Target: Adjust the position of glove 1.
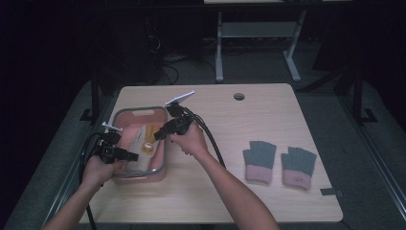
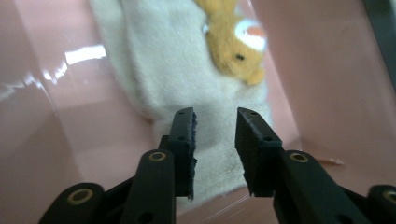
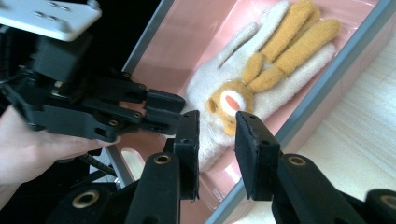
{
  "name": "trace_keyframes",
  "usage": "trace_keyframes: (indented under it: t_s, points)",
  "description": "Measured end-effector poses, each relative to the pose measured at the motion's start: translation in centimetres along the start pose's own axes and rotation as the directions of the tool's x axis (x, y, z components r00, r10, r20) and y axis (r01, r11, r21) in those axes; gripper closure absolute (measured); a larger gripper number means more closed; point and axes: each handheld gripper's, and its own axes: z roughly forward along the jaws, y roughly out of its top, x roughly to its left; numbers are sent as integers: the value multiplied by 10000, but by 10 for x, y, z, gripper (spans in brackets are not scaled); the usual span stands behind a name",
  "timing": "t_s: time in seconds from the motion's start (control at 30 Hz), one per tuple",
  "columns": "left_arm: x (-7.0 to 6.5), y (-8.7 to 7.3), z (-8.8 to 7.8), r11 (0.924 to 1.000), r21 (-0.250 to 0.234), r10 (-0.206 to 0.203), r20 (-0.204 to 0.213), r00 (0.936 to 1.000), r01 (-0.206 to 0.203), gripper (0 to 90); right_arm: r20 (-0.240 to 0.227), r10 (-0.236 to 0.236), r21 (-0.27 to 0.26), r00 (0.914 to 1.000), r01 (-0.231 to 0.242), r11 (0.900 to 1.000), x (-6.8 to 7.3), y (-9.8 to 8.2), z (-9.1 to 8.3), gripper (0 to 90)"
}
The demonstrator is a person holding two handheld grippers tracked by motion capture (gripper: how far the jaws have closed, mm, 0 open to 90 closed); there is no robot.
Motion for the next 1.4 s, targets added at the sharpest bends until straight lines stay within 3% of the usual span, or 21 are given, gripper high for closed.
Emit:
trace_keyframes:
  t_s: [0.23,0.33,0.57,0.83,1.4]
  points:
    - [-1,1,-14,9978,-641,203,351,9992,-181,623,-185,-53,-160,9998,50,9999,0,-1,-7,689]
    - [-6,0,-20,9935,-1086,410,499,9979,-354,576,-205,-85,-238,9998,80,9997,0,-2,-9,680]
    - [-16,-1,-32,9808,-1932,478,1117,9926,-255,521,-302,-228,-313,9993,218,9993,0,-7,-17,634]
    - [-30,1,-33,9717,-2345,736,1804,9808,-298,466,-364,-155,-536,9992,136,9985,-7,-12,-30,613]
    - [-64,8,-28,9662,-2459,1357,2286,9640,-777,355,-207,123,-1142,9997,-146,9934,-29,-33,-68,577]
